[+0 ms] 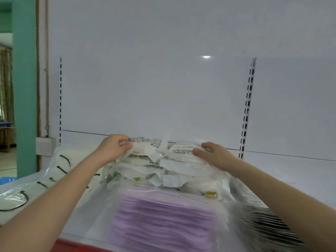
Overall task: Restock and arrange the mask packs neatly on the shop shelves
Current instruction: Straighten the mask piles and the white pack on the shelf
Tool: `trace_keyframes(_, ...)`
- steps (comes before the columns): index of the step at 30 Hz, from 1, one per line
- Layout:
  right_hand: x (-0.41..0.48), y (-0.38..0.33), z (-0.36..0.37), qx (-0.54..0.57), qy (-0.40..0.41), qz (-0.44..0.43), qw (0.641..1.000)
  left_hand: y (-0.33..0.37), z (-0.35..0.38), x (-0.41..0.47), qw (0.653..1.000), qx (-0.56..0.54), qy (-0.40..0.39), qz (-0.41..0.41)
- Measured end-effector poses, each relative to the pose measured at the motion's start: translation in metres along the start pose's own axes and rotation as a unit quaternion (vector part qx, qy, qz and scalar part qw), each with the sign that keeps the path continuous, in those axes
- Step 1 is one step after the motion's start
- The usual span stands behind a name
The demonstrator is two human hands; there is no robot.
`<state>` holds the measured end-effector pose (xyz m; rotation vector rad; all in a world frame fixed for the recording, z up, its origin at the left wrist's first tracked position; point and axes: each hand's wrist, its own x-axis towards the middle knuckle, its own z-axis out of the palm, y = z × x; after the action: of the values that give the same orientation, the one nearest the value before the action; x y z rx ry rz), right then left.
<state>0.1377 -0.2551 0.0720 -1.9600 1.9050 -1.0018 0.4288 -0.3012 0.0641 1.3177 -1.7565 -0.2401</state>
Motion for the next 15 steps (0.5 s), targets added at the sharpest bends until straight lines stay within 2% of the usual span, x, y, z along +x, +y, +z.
trace_keyframes(4,-0.002,0.004,0.0,0.024,0.008,0.012,1.0,-0.002,0.002,0.0,0.999,0.013,0.044,-0.03)
trace_keyframes(11,-0.005,-0.003,0.003,-0.01,-0.024,0.015,1.0,0.0,0.013,-0.004,0.999,0.042,-0.013,-0.032)
trace_keyframes(15,-0.005,-0.005,0.0,-0.003,-0.007,0.012,1.0,0.004,0.009,-0.006,0.997,0.052,0.051,-0.026)
